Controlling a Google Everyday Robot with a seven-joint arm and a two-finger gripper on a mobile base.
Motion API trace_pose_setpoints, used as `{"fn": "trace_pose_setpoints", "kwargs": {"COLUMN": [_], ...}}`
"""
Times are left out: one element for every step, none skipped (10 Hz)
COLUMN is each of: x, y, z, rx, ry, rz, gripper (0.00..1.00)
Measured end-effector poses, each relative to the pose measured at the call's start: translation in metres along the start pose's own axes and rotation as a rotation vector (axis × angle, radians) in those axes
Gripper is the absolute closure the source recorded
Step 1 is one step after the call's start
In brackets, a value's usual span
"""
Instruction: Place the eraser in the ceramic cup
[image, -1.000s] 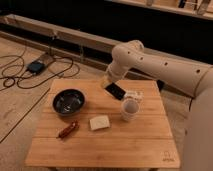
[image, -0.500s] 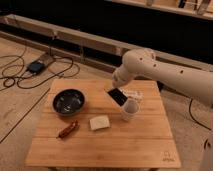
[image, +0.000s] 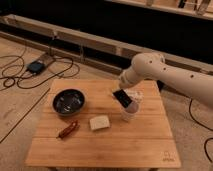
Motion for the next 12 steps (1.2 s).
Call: {"fn": "trace_pose_setpoints", "kwargs": {"x": [0.002, 0.005, 0.007, 0.009, 0.009, 0.01, 0.011, 0.013, 0.015, 0.018, 0.02, 0.021], "y": [-0.002, -0.004, -0.005, -0.005, -0.007, -0.008, -0.011, -0.015, -0.017, -0.02, -0.021, -0.022], "z": [0.0, 0.001, 0.003, 0.006, 0.008, 0.009, 0.011, 0.012, 0.013, 0.013, 0.014, 0.013], "rx": [-0.001, -0.004, -0.008, -0.015, -0.019, -0.021, -0.021, -0.018, -0.015, -0.01, -0.008, -0.005], "ry": [-0.001, -0.001, -0.001, -0.005, -0.011, -0.016, -0.02, -0.022, -0.022, -0.021, -0.02, -0.02], "rz": [0.006, 0.015, 0.02, 0.028, 0.037, 0.046, 0.058, 0.067, 0.073, 0.079, 0.083, 0.084], "gripper": [1.0, 1.0, 0.99, 0.9, 0.81, 0.73, 0.61, 0.5, 0.42, 0.3, 0.23, 0.2]}}
